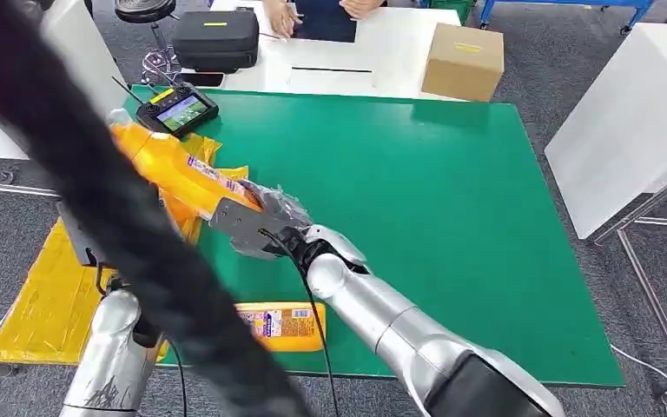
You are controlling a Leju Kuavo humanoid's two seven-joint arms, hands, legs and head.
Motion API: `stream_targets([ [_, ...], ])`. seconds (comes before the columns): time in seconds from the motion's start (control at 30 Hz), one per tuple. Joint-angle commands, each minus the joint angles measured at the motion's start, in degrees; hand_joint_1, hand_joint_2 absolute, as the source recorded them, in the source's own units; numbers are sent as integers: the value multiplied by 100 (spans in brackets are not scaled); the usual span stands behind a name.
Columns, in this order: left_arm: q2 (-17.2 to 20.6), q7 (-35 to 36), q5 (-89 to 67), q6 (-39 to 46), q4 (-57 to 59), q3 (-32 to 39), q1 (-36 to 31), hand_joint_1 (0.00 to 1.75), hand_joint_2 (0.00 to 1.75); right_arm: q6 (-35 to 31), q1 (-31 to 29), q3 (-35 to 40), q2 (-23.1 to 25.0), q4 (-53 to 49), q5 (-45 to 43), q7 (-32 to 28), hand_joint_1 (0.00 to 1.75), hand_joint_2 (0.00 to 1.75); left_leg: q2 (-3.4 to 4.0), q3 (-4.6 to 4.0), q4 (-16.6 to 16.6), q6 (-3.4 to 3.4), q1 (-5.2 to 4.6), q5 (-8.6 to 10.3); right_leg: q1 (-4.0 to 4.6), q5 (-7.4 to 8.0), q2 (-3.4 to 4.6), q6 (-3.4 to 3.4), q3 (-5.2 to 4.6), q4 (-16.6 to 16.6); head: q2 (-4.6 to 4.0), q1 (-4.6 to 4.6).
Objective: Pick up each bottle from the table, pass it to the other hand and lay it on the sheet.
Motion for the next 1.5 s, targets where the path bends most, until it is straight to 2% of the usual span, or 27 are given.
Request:
stream_targets([
  [0.03,-29,41,35,2,442,-101,-318,0,175,15,-334,706,-22,160,-100,61,175,175,-9,12,-1,-28,7,-1,5,-5,-13,-14,18,-3,0,0],
  [1.0,-23,72,308,-139,454,-286,-302,0,175,30,-279,1065,-22,3,-148,70,175,175,-4,12,-2,-26,6,-3,4,-6,-9,-13,16,-2,0,0],
  [1.23,-29,305,613,-550,481,-324,-325,0,175,28,-307,1195,-22,4,-152,108,175,175,-6,18,-1,-32,7,-4,5,-7,-12,-16,23,-2,0,0],
  [1.5,-78,1144,2242,-1813,661,-273,-330,0,175,-7,-307,1403,-22,-4,-150,197,175,175,-4,11,-2,-22,4,-1,2,-4,-8,-11,14,-2,0,-2],
])
